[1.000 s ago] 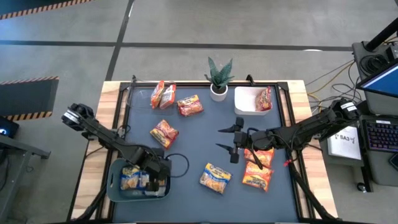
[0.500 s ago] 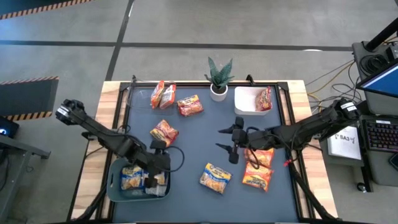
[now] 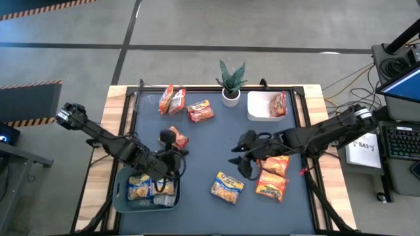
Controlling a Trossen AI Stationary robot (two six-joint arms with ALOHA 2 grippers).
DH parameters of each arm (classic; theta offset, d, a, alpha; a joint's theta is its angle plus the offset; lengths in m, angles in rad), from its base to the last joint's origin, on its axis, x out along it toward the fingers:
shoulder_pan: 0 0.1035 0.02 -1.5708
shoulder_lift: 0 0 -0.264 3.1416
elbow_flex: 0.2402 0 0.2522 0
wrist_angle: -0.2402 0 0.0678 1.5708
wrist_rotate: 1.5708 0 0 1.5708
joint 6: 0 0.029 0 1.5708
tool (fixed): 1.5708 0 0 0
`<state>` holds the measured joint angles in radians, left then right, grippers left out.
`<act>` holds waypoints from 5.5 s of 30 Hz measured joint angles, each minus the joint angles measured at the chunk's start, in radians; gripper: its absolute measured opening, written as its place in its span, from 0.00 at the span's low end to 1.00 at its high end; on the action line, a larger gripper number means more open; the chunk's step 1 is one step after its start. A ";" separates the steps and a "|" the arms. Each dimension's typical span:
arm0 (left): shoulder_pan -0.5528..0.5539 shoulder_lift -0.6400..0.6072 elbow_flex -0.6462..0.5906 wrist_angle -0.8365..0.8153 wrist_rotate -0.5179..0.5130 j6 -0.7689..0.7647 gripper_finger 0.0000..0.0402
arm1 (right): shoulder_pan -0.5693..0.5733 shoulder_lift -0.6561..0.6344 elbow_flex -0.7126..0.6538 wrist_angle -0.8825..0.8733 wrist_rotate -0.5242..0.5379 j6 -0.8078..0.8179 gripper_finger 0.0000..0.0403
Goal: Sort Maruchan noodles
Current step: Put the red noodle pack into the white bin
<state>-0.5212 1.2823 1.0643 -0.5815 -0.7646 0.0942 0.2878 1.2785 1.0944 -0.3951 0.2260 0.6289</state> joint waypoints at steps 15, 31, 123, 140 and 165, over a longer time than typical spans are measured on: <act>0.025 -0.064 -0.029 -0.138 -0.067 -0.070 0.00 | -0.193 0.400 0.334 -0.195 -0.026 -0.042 0.56; 0.024 -0.404 -0.354 0.047 -0.170 -0.173 0.00 | -0.362 0.625 0.333 0.274 -0.159 0.022 0.56; 0.328 0.316 -0.185 0.578 0.474 -0.037 0.00 | -0.201 0.106 -0.161 -0.024 -0.050 0.131 0.47; 0.387 0.475 -0.185 0.601 0.522 -0.121 0.00 | -0.341 0.135 -0.385 0.477 -0.202 0.225 0.64; 0.395 0.513 -0.182 0.605 0.521 -0.146 0.00 | -0.389 0.512 -0.328 0.956 -0.389 0.206 0.68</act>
<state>-0.1261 1.7958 0.8820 0.0238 -0.2432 -0.0518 -0.1015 1.7905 0.7666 0.5607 -0.1625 0.8353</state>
